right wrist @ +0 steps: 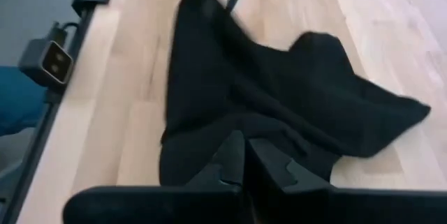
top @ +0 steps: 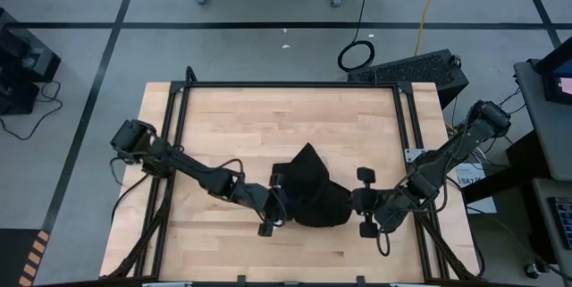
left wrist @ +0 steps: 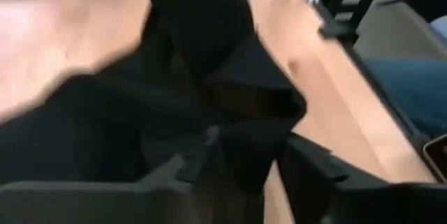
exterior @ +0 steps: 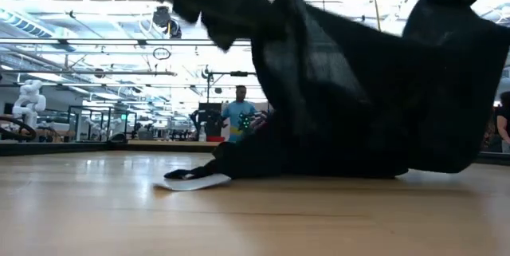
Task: Roll towel
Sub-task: Roll the black microfiber towel
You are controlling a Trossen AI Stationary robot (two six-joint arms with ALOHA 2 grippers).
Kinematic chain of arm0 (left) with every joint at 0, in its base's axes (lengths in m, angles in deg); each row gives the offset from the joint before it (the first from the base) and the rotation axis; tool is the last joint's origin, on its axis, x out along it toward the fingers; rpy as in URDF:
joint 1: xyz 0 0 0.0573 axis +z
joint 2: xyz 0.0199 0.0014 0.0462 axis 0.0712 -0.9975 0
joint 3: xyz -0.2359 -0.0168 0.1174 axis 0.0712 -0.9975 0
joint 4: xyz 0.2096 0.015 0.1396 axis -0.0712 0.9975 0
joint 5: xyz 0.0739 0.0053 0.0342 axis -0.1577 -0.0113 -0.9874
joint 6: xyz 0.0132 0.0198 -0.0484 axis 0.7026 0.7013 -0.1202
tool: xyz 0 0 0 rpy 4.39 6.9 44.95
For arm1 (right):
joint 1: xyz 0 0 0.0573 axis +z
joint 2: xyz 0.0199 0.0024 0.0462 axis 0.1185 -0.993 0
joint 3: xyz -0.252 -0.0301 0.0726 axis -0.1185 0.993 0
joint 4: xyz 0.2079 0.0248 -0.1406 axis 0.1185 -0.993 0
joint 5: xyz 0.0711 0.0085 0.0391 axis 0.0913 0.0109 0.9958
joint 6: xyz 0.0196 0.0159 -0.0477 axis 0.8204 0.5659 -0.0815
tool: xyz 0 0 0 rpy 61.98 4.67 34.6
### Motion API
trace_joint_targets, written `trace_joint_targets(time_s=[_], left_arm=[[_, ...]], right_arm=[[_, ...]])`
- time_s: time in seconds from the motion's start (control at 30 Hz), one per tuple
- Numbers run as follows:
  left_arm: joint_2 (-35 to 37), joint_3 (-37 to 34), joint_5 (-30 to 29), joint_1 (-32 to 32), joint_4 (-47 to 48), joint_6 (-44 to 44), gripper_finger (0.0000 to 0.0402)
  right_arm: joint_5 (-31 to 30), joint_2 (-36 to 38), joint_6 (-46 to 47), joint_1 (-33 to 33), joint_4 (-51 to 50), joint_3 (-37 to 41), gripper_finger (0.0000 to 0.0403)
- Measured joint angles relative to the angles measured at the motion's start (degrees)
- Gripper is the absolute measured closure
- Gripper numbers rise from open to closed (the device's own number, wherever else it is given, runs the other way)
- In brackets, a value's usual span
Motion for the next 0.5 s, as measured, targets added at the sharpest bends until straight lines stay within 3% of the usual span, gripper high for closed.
trace_joint_targets(time_s=[0.2, 0.33, 0.5], left_arm=[[-4.2, 0.0, -3.1, -4.1, 10.0, -3.5, 0.0155], [-5.4, -0.1, -5.1, -7.8, 16.5, -6.0, 0.015], [-5.4, -0.1, -15.7, -10.9, 21.2, -4.7, 0.0166]], right_arm=[[-0.3, 0.0, 1.4, 0.0, -1.6, 0.0, 0.0403], [-0.3, 0.0, 1.4, 0.0, -1.7, 0.0, 0.0403], [-2.0, 0.0, 1.2, 0.0, -2.0, 0.0, 0.0403]])
